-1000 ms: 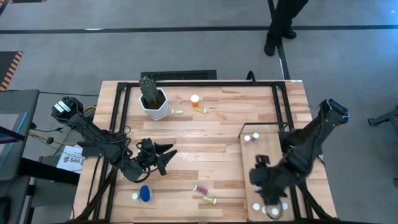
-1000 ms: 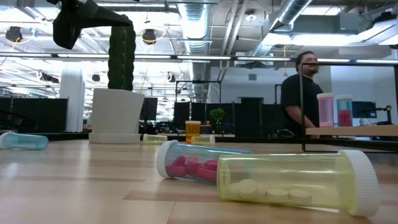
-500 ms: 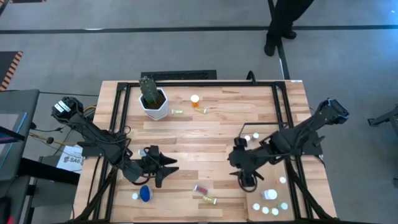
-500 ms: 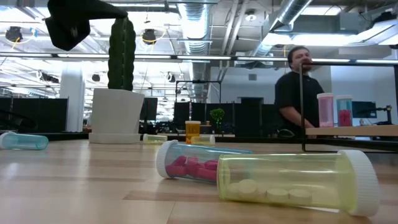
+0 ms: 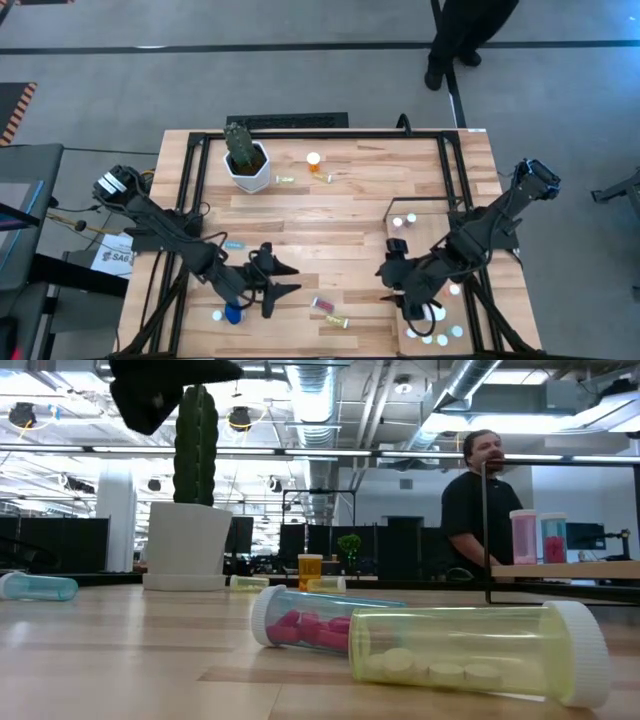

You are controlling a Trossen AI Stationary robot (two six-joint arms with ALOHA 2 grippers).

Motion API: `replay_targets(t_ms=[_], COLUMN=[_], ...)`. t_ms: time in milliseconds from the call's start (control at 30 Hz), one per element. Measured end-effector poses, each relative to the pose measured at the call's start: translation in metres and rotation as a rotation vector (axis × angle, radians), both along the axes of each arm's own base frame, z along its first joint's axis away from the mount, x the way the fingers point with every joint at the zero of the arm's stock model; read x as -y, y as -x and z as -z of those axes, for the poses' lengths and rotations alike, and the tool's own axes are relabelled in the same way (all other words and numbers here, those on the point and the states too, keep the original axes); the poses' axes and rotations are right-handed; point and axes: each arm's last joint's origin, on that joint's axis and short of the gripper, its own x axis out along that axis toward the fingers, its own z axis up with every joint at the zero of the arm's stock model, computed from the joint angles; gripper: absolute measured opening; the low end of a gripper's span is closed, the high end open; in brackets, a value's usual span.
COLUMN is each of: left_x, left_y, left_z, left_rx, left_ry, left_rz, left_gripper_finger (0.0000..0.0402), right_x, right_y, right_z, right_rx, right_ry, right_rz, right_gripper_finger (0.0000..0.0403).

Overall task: Pick and place medicine bottles onto shelf by color
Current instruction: Put the blue pill bottle on the shelf

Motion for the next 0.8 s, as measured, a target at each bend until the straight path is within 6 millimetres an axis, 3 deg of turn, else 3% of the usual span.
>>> replay_targets(t_ms=[167, 333, 533, 800], left_x=[-0.014, -0.037, -0.055, -0.081], left_y=[-0.002, 0.013, 0.037, 0.056], left_z=[-0.014, -0.024, -0.011, 0.013], left_rx=[-0.251, -0.637, -1.000, -1.281], left_ry=[-0.066, -0.077, -0.055, -0.014], left_rz=[-0.033, -0.108, -0.162, -0.203], left_gripper_finger=[0.0183, 0.0183, 0.0183, 0.0183], right_x=[0.000, 0.001, 0.001, 0.012], right_y=[0.000, 0.000, 0.000, -0.008], right_z=[0.000, 0.000, 0.001, 0.001], right_rx=[-0.006, -0.013, -0.016, -0.013], right_ry=[-0.019, -0.030, -0.027, -0.007], right_rz=[0.026, 0.045, 0.047, 0.070], right_gripper_finger=[0.0297, 0.0297, 0.0297, 0.0297])
